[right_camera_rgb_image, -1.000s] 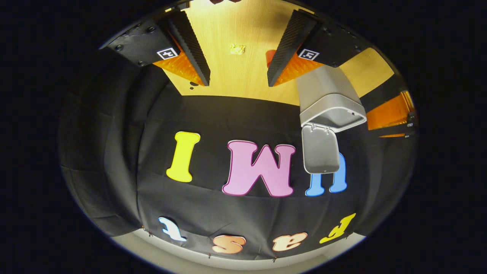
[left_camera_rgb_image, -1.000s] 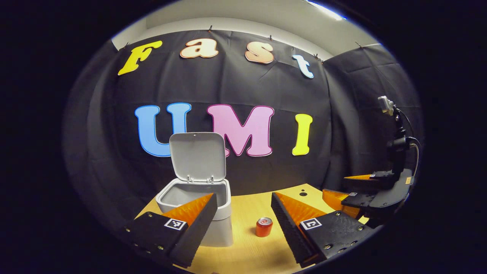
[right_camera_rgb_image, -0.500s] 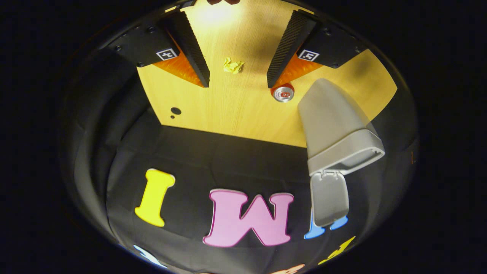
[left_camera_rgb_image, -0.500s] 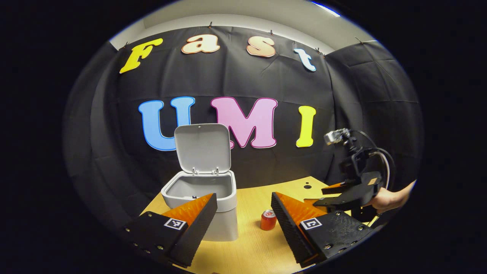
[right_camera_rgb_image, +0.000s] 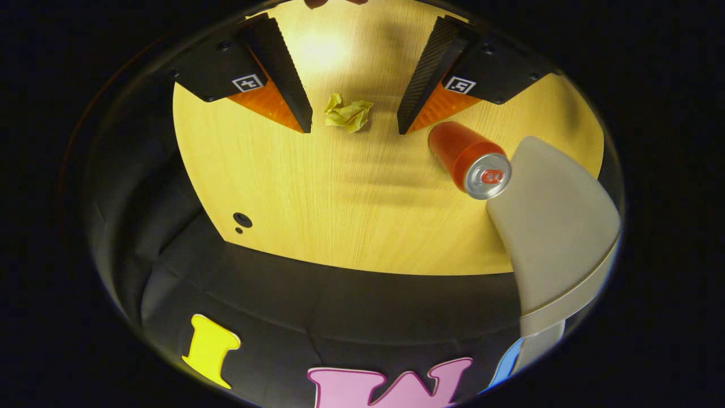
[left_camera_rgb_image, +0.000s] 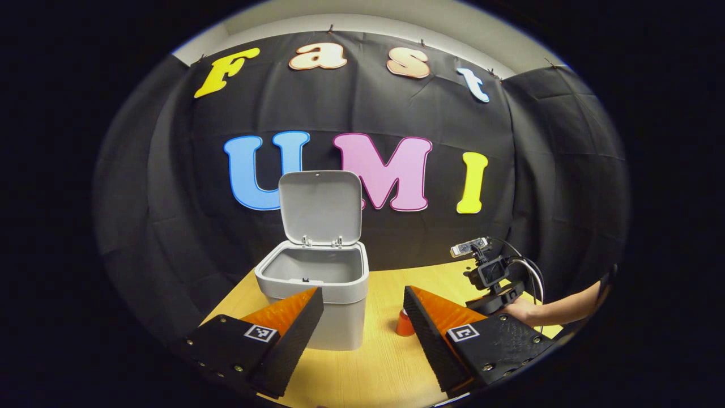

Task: Press the lid of the desktop garbage bin to open it, pick up the crumpled paper on the desktop and throw it into the bin, then pick up the pop can on the desktop and drop it into the bin, and finally close the garbage bin lid.

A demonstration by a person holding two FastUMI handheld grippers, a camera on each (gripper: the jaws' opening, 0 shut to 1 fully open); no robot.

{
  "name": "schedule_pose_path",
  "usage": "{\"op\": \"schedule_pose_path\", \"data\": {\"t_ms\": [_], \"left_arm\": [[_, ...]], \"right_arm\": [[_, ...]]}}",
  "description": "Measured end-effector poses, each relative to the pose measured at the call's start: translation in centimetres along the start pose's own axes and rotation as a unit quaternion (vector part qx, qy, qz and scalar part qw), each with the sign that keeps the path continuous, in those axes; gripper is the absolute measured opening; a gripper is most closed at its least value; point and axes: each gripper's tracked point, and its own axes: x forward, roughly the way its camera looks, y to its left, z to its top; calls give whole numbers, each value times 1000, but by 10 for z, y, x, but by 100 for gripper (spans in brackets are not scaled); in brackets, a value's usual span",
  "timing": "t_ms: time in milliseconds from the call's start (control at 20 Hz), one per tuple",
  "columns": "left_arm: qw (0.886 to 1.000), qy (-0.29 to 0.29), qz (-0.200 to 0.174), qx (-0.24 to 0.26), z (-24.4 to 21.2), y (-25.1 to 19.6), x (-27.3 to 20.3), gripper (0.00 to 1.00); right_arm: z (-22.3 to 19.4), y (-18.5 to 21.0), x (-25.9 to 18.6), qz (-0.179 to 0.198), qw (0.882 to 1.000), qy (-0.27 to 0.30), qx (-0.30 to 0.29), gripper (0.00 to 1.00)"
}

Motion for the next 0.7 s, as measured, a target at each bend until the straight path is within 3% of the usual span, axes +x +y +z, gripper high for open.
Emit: {"op": "schedule_pose_path", "data": {"t_ms": [350, 700], "left_arm": [[999, 19, 16, -23, -13, 8, 2, 93], [999, 33, 7, -37, -24, 1, 6, 93]], "right_arm": [[-33, -8, 36, -2, 996, 89, 28, 99], [-40, -9, 52, 0, 991, 113, 67, 97]]}}
